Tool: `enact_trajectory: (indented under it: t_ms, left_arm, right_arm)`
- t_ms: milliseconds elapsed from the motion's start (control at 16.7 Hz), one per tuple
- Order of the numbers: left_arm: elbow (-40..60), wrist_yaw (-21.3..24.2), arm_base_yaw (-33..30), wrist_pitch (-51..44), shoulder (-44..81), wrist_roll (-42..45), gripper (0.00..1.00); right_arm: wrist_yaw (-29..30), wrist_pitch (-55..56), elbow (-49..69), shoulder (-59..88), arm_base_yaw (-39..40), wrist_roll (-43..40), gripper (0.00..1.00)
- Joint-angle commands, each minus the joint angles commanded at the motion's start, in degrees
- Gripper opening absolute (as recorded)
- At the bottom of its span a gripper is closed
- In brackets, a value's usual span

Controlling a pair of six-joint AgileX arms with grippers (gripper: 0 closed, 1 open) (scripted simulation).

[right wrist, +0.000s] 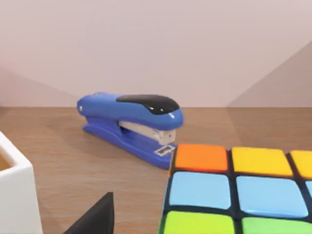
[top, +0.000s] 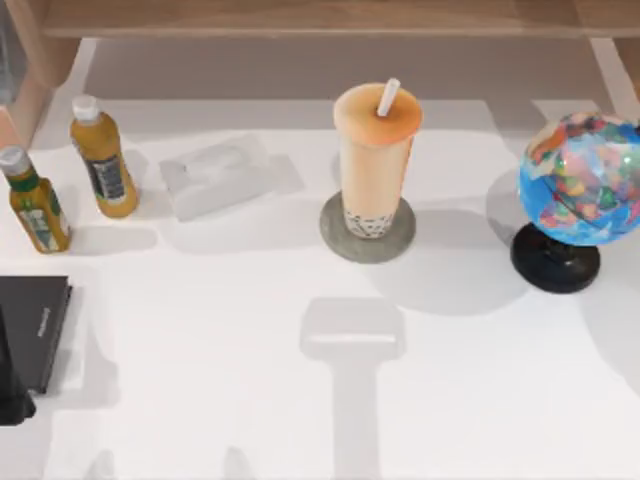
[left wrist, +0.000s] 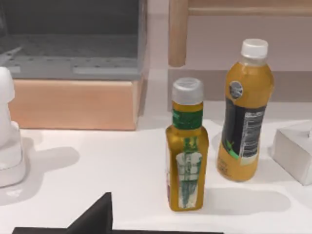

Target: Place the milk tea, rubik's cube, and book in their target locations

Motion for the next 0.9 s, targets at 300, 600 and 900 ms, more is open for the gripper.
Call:
enact_trajectory:
  t_ms: [300,600,900]
  left_arm:
    - [0.0,0.0,0.0,0.0,0.0,0.0,1.00]
    - [0.0,0.0,0.0,0.0,0.0,0.0,1.00]
    - [0.0,0.0,0.0,0.0,0.0,0.0,1.00]
  right_arm:
    - [-0.2,0.0,-1.5,-1.6,0.1,0.0,1.00]
    - [-1.9,-0.1,-14.7,-15.2,-1.2,-0.1,1.00]
    - [-4.7,-0.7,-37.2,-37.9,-4.1,-0.3,1.00]
